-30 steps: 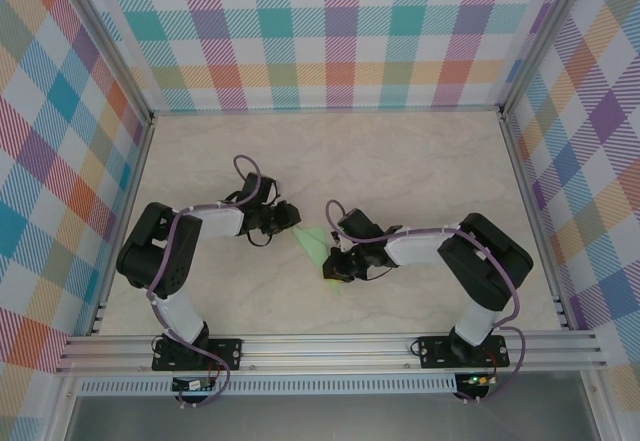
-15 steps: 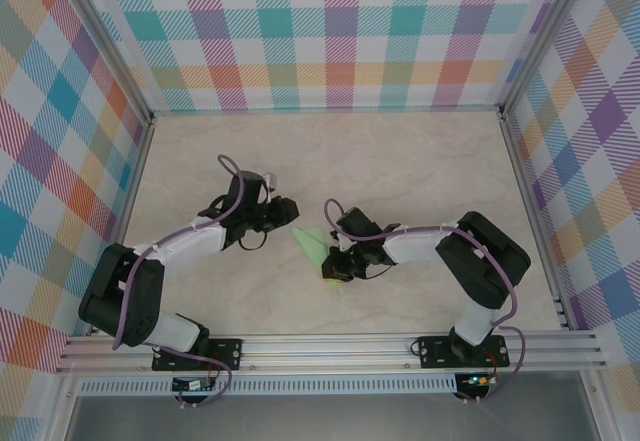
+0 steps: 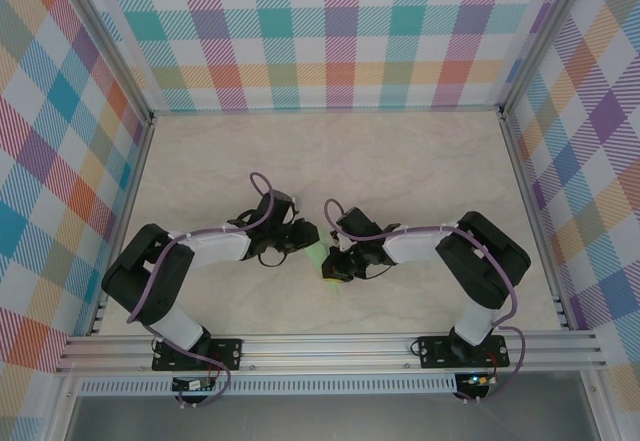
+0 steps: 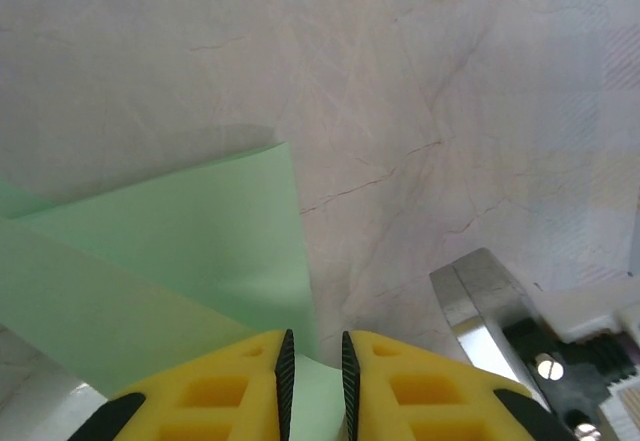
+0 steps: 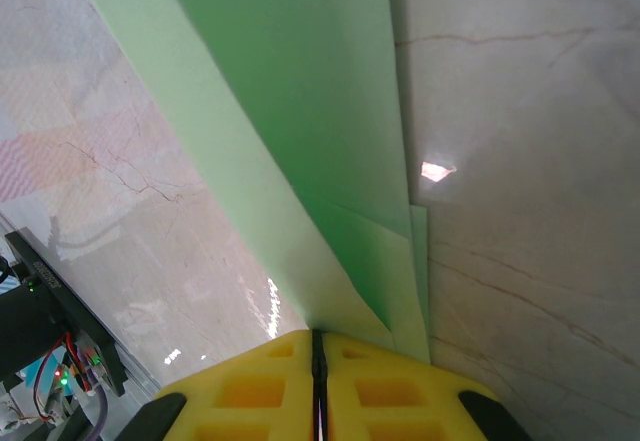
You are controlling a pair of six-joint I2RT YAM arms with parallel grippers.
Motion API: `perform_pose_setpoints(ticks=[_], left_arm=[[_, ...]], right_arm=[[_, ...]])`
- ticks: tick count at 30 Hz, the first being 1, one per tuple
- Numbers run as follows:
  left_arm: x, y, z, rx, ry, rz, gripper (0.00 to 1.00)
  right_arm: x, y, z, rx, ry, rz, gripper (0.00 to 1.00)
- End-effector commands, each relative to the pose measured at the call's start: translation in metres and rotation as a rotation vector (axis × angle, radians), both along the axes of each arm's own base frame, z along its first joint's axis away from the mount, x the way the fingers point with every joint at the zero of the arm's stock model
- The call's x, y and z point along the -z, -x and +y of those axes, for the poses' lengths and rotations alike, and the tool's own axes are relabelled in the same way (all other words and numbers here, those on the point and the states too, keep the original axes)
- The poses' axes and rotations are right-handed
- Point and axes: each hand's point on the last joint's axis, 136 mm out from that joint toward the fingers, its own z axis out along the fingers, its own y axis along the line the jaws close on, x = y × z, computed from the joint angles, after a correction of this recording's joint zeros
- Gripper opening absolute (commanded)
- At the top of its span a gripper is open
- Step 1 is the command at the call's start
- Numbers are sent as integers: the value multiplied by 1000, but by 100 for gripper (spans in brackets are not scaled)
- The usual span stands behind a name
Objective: Fold a paper plane with a square sheet of paper (pick it up from the middle)
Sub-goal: Fold the wing for the fifth time at the center of the table.
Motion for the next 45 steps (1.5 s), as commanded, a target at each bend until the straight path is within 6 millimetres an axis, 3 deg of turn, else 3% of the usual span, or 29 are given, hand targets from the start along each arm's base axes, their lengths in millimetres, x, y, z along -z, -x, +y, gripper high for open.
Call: perform_pose_setpoints(ticks=[1,12,18,22,25,33,41,45], left_arm=[[2,-7,-3,-17,-2,-18,22],[38,1,1,-14,-49,36,21],[64,11,15,-36,-111,81,20],[68,13,17,-42,-122,89,20],[67,12,17,-40,-122,88,20],[68,10,17,-42,-131,90,19],[72,11,19,-41,-140,99,19],[71,12,19,-38,-140,96,19]], right_arm=[[52,30,-45,12,230,99,10],[47,28,-42,17,224,92,10],[15,13,-23,14,136,34,12],[-11,5,-6,-5,39,-16,13],[-14,5,-5,-19,32,-27,14],[23,38,-35,-29,118,82,14],[13,72,-47,-141,85,103,16],[11,73,-54,-143,120,90,16]])
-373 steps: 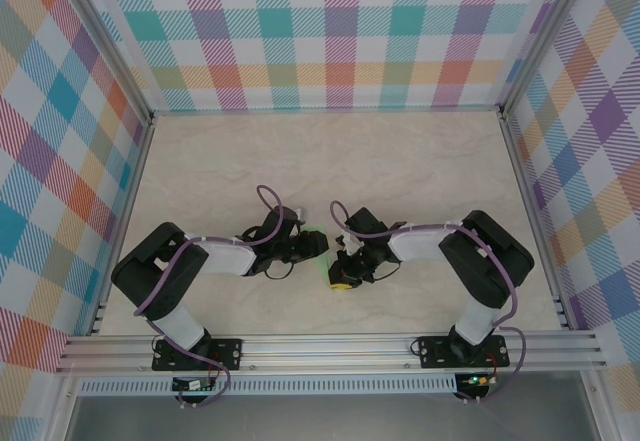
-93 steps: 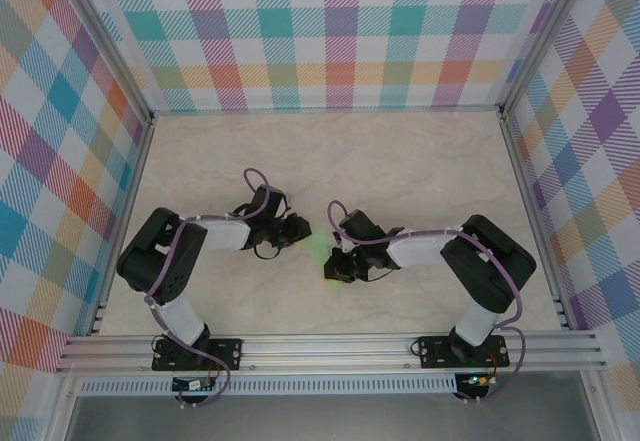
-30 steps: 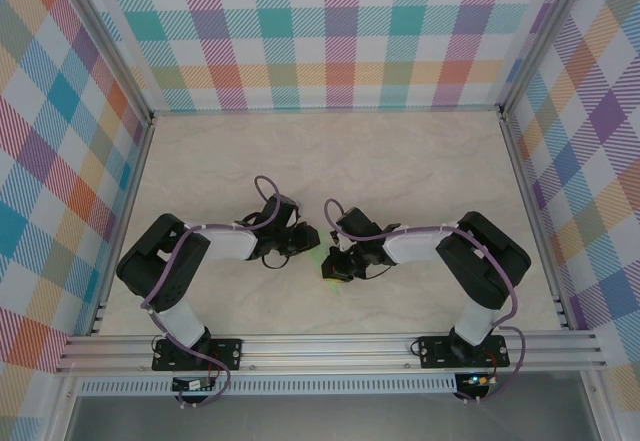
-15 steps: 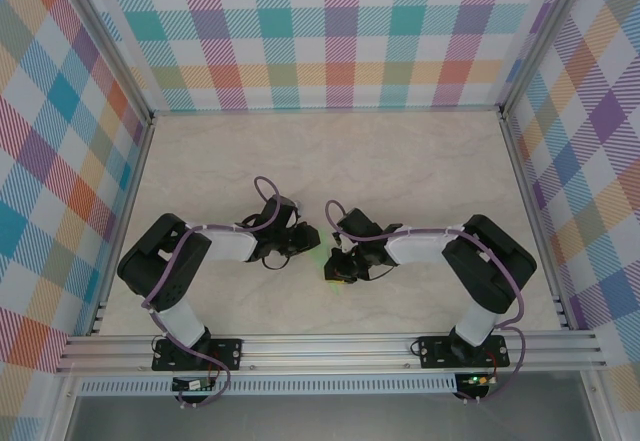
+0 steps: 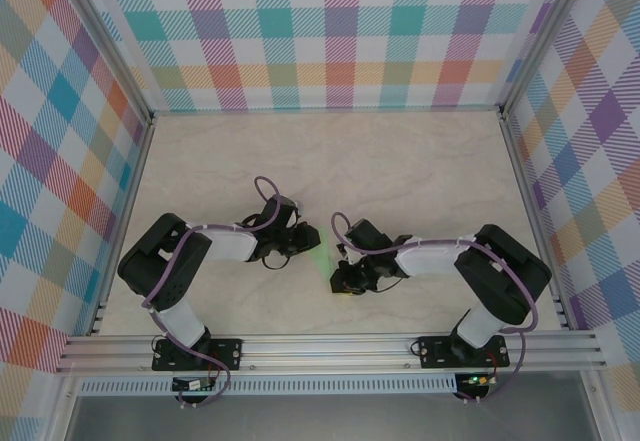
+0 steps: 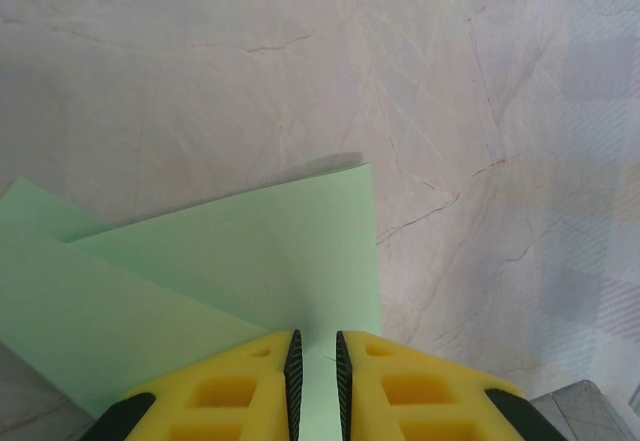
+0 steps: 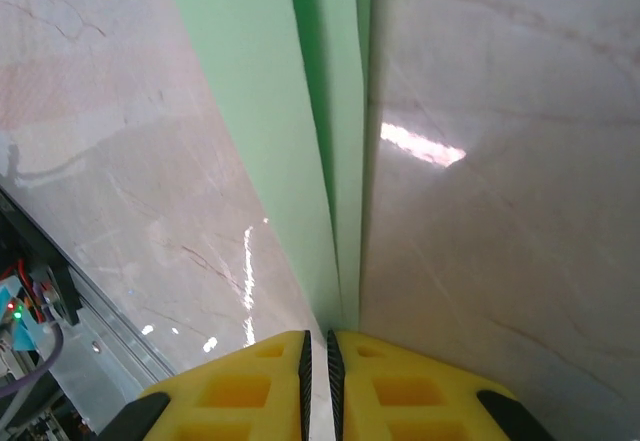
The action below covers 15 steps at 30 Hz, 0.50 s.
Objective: Fold a paper plane with a square sheet of paper (pick it up from the middle)
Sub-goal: Fold the wing for the fifth time at the center of the table.
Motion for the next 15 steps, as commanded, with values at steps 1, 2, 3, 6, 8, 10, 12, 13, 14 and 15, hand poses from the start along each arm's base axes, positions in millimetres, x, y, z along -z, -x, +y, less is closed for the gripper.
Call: perform_pose_setpoints(ticks=[1,2,3,6,8,10,12,13,14,15], left_arm=[[42,18,22,-24,-130,91,19],[41,17,22,-24,-130,89,19],[41,17,22,-23,-130,88,19],[41,18,22,-22,-132,89,20],[40,18,22,-21,-132,87,20],[40,19,23,-20,-134,87,20],[41,19,24,-18,-136,89,20],[41,20,24,-17,-138,89,20],[41,20,24,-17,-137,90,20],[41,20,23,-17,-136,89,20]], right_arm=[[12,31,-29,-50,120,82,16],[8,29,-28,-48,122,69,16],[4,26,-27,-47,119,57,16],[-13,13,-14,-37,74,9,16],[-24,4,-5,-23,48,-24,16],[-32,-6,5,-11,15,-51,16],[-40,-14,18,-9,-24,-63,17],[-40,-17,22,-8,-34,-63,17],[-41,-20,27,-5,-41,-60,17],[-39,-22,31,-8,-47,-55,17]])
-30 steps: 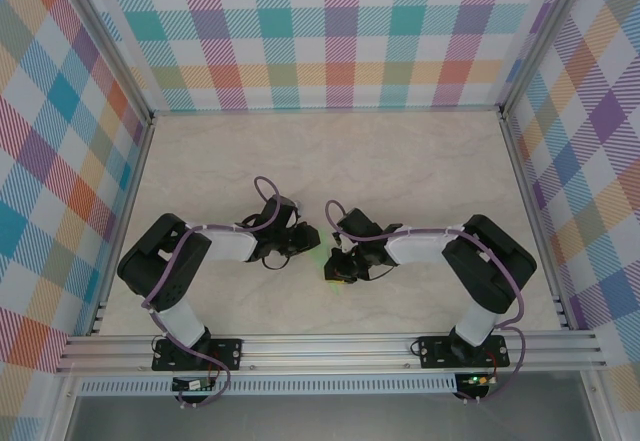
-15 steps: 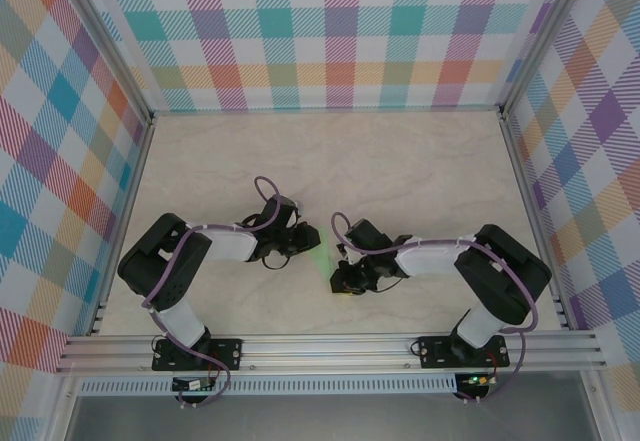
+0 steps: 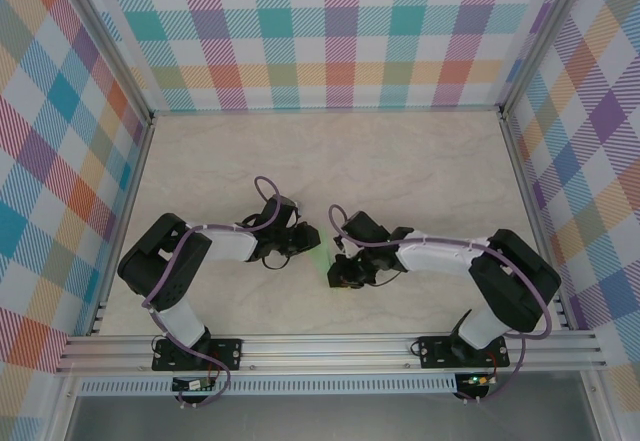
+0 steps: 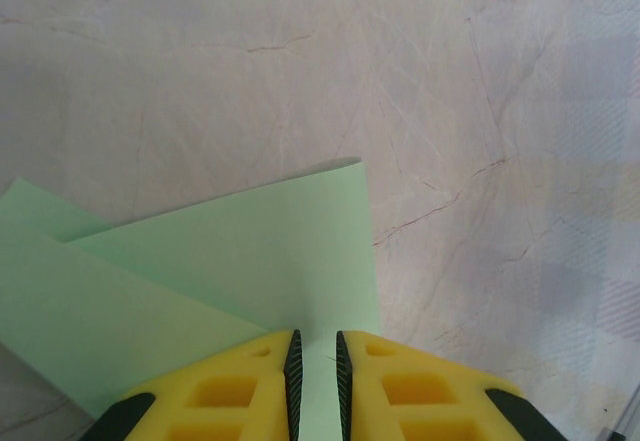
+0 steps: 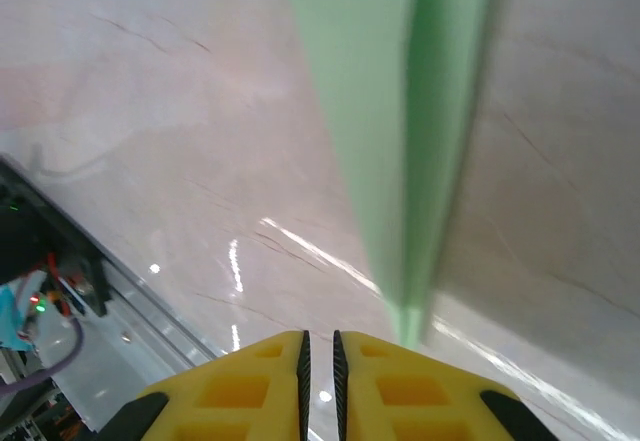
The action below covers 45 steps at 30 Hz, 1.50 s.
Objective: Fold a paper plane with a square sheet of paper (pick it up from the middle)
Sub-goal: Fold the wing for the fifth time at the center of the table, then move a paper plane to the center of the table.
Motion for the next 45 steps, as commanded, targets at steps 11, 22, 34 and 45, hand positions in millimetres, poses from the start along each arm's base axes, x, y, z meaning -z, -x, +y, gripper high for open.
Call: perform_pose_setpoints(ticks=[11,22,34,45], left_arm=[[37,17,22,-17,-135,83,20],[22,13,18,-4,-126,58,22],[-86,-4,9,38,-179,-124,51],[-82,25,51,-108,-361,12,64]], right_arm=[[55,18,-18,35,108,114,16],[33,46,-64,48,143,65,19],[-10,-20,-96,301,289,-262,28],[-31,-49,-105,420,279,-381,35]])
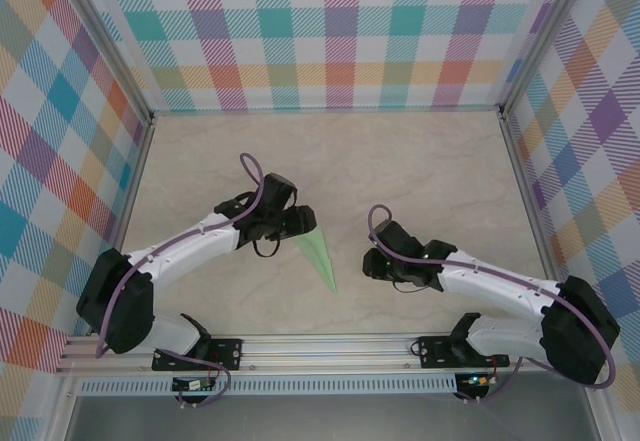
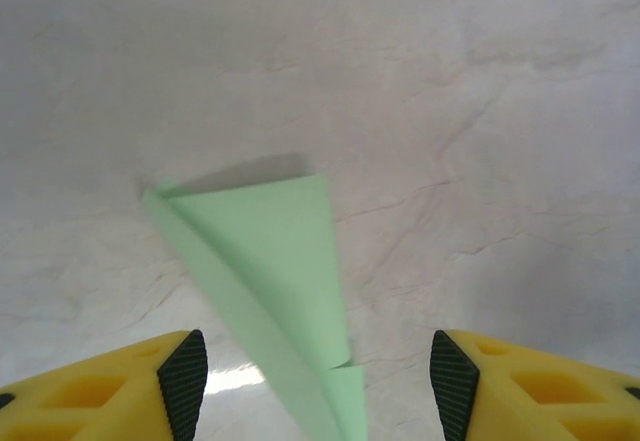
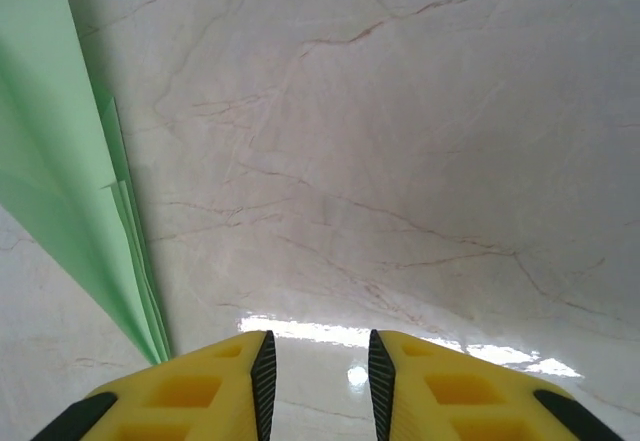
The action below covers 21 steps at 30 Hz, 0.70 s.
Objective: Fold a paper plane with a square sheet of paper (pick it up from the middle)
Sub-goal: Move a paper plane to the center of the table.
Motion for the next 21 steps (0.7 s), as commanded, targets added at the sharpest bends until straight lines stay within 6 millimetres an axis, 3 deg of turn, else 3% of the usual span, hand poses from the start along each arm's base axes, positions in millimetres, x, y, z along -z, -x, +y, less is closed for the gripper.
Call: perform_pose_setpoints(ticks=[1,8,15,21], left_arm=[[15,17,8,-41,-78,87,65],[36,15,-13,-26,-103,149,67],[49,14,-11,-41,-161,183,66],[57,17,-5,-57,-181,195,50]], right_arm=[[-10,-11,4,32,-18,-27,37],[-6,-11,23,-27,-67,1,38],[-3,-9,32,-61,-96,13,41],[-3,-10,49,-107,-144,35,41]])
